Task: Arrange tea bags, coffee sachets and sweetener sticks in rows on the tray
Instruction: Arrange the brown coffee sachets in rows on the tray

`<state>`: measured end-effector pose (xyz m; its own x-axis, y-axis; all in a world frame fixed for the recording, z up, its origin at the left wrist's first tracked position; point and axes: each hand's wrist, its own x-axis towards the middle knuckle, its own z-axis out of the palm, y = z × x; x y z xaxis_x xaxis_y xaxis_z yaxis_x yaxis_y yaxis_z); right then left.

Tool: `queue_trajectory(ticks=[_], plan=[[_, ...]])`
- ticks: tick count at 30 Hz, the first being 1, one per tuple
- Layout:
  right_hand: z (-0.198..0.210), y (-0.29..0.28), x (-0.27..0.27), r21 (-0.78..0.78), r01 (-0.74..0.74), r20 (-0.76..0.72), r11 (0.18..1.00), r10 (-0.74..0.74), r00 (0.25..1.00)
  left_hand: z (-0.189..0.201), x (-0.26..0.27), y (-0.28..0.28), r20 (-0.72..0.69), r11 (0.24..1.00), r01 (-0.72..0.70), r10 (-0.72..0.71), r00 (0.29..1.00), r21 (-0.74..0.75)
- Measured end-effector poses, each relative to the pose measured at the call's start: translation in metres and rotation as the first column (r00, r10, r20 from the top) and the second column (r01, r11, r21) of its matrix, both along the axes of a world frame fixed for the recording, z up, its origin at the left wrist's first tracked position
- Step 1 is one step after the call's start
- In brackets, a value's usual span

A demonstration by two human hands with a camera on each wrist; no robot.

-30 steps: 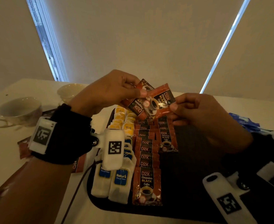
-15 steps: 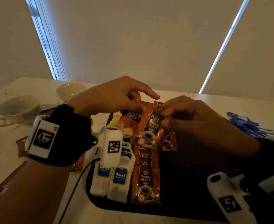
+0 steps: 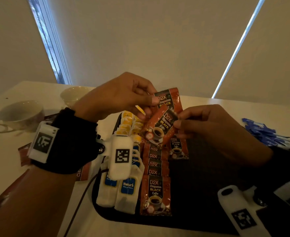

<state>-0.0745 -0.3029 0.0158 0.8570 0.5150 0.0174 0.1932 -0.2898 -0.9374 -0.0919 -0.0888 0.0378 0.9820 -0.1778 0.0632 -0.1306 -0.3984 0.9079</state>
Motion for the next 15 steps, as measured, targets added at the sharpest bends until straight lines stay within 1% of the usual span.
queue_trajectory(ticks=[2,3,4,5,6,7,8,10,12,15], plan=[[-0.001,-0.007,0.005,-0.225,0.0,0.108,0.974,0.025,0.994,0.0,0.001,0.001,0.054,0.997,-0.071,0.071,0.996,-0.003],[-0.001,-0.011,0.009,-0.368,-0.017,0.135,0.93,0.072,0.988,0.0,0.002,0.002,0.083,0.994,-0.105,0.105,0.991,0.002],[-0.001,-0.015,0.015,-0.5,-0.058,0.113,0.864,0.131,0.985,0.0,0.002,0.005,0.107,0.991,-0.136,0.134,0.985,0.005],[-0.003,-0.019,0.02,-0.6,-0.118,0.046,0.791,0.182,0.982,0.001,0.002,0.007,0.125,0.987,-0.158,0.157,0.98,0.003],[-0.005,-0.022,0.025,-0.666,-0.18,-0.038,0.724,0.209,0.977,0.002,0.002,0.009,0.133,0.985,-0.174,0.172,0.976,0.0],[-0.008,-0.024,0.029,-0.712,-0.227,-0.106,0.665,0.217,0.97,0.002,0.002,0.01,0.134,0.983,-0.183,0.182,0.974,-0.001],[-0.012,-0.024,0.033,-0.746,-0.249,-0.142,0.618,0.217,0.966,0.003,0.001,0.011,0.13,0.982,-0.189,0.187,0.974,0.002],[-0.022,-0.022,0.04,-0.791,-0.241,-0.148,0.563,0.205,0.967,0.003,0.001,0.01,0.123,0.981,-0.194,0.19,0.974,0.016],[-0.029,-0.017,0.046,-0.801,-0.215,-0.141,0.558,0.173,0.975,0.003,0.0,0.009,0.126,0.98,-0.197,0.192,0.973,0.03],[-0.034,-0.008,0.051,-0.795,-0.188,-0.131,0.577,0.139,0.982,0.003,0.001,0.01,0.134,0.979,-0.199,0.192,0.972,0.045]])
